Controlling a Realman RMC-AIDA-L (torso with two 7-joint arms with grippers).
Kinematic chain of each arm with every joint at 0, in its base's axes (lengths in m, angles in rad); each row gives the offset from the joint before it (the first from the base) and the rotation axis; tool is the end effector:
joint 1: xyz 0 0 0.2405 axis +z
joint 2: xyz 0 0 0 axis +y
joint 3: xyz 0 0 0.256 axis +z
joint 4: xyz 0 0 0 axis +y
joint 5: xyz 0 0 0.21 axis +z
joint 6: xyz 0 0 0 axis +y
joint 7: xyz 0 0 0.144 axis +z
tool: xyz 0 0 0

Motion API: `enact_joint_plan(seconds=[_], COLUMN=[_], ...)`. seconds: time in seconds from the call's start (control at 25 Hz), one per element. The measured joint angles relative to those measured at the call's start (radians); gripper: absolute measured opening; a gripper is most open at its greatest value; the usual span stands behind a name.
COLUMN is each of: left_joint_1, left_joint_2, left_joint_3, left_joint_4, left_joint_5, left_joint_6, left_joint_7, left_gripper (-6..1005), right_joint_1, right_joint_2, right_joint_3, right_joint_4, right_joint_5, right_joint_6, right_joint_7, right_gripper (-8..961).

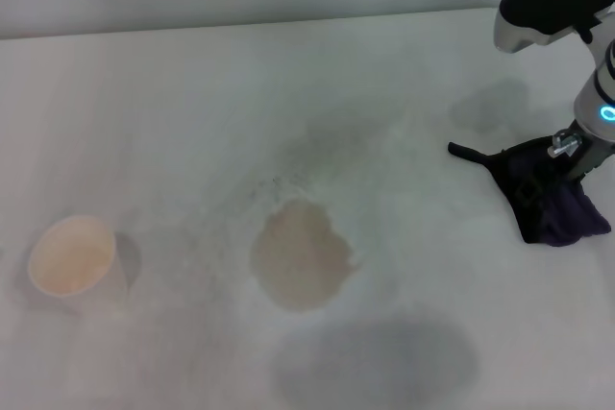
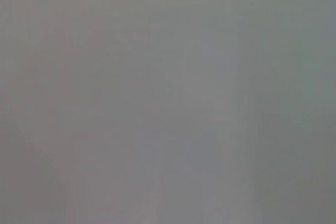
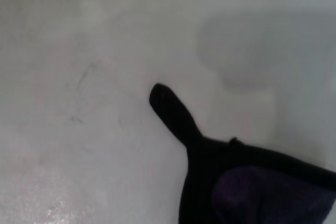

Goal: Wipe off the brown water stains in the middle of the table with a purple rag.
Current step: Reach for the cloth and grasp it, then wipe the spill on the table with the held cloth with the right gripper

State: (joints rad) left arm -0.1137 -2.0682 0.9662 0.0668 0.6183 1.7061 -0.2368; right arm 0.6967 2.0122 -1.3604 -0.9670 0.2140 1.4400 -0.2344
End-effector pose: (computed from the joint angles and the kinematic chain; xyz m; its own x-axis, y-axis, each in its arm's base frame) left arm -0.3679 0.1959 0.0358 0.7256 -0.2649 0.6351 0.6262 -0.1285 -0.7690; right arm 0.2725 0.3753 0.0204 0.3090 -0.9336 0.1814 -0.5767 -0.3356 -0.7448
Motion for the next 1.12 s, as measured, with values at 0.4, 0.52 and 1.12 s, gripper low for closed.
enact_joint_plan(seconds=[0.4, 0.52, 1.12], left_joint_1=[0.000, -0.002, 0.011], left_joint_2=[0.002, 0.002, 0.007], left_joint_3=[-0.004, -0.006, -0.008], left_joint_4=[0.020, 0.021, 0.044], left_joint_5=[-0.005, -0.008, -0.009], left_joint_6=[-0.012, -0.013, -0.024], left_joint_7=[0.007, 0.028, 0.033], left_gripper=[885, 885, 884], right_joint_1=[0.006, 0.011, 0.019], right_joint_2=[0.003, 0.003, 0.012], right_joint_3=[0.000, 0.002, -0.085], right_joint_4=[0.012, 0.028, 0.007], right_joint_5=[0.000, 0.002, 0.158], right_joint_6=[-0.007, -0.008, -0.025], right_joint_7=[0.025, 0.026, 0.032], right_gripper=[591, 456, 107])
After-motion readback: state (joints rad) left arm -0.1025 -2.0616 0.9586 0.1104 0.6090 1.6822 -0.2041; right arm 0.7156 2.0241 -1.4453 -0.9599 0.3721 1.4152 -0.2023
